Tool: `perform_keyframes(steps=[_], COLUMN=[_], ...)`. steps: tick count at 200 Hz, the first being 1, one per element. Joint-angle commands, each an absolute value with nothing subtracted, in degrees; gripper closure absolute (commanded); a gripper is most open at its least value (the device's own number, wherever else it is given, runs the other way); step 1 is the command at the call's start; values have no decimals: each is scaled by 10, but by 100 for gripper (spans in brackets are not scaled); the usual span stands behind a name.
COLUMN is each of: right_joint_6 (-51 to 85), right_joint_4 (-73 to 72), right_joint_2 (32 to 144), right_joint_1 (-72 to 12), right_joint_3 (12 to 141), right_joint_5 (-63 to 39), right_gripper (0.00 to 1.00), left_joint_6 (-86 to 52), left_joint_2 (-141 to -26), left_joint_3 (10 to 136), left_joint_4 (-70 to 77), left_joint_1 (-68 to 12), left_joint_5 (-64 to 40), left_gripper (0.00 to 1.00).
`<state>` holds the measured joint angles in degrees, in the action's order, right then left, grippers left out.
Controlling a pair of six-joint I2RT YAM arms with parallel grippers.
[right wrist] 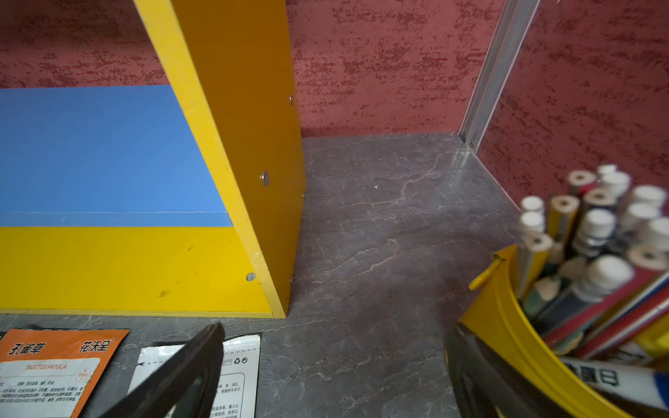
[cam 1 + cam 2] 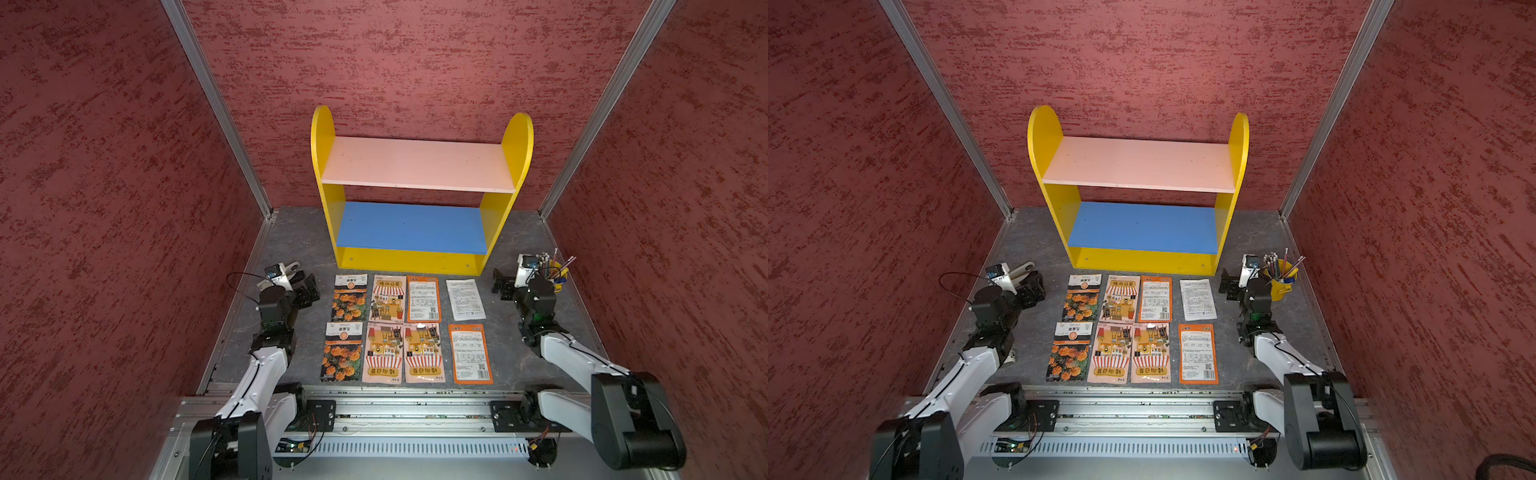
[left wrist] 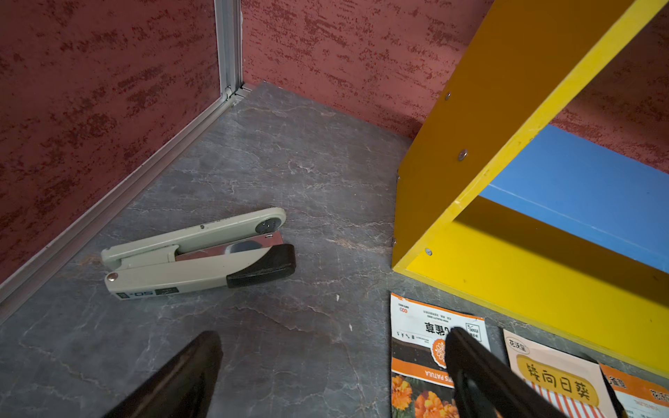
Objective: Take the seed bag off the shelf
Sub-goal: Reset both arms
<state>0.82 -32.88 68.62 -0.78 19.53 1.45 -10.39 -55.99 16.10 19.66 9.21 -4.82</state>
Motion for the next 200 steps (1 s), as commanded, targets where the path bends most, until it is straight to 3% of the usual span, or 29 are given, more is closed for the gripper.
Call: perform_keyframes(steps=[1, 60, 107, 148, 175, 200], right_joint_6=[7, 2, 4, 6, 6, 0], right_joint_4=[-439, -572, -598, -570, -558, -538], right_joint_2=[716, 827, 878, 888, 887, 888], right_joint_1=[5, 16, 15, 17, 16, 16], right_joint_3=[188, 172, 179, 198, 205, 216], right_joint_5=[-30, -57, -59, -55, -53, -66], right_gripper=[2, 2, 2, 2, 2, 1], left_joint_6=[-86, -68, -75, -60, -40, -36], left_joint_2=[-599, -721, -831, -840, -903, -891], left_joint_3=[138, 125, 128, 129, 124, 144], left_joint_4=[350, 528, 647, 649, 728, 670], left_joint_1=[111, 113, 117, 110, 87, 86], left_joint_5=[-113, -122, -147, -158, -146, -146], left_gripper=[0, 0, 0, 0, 0, 0])
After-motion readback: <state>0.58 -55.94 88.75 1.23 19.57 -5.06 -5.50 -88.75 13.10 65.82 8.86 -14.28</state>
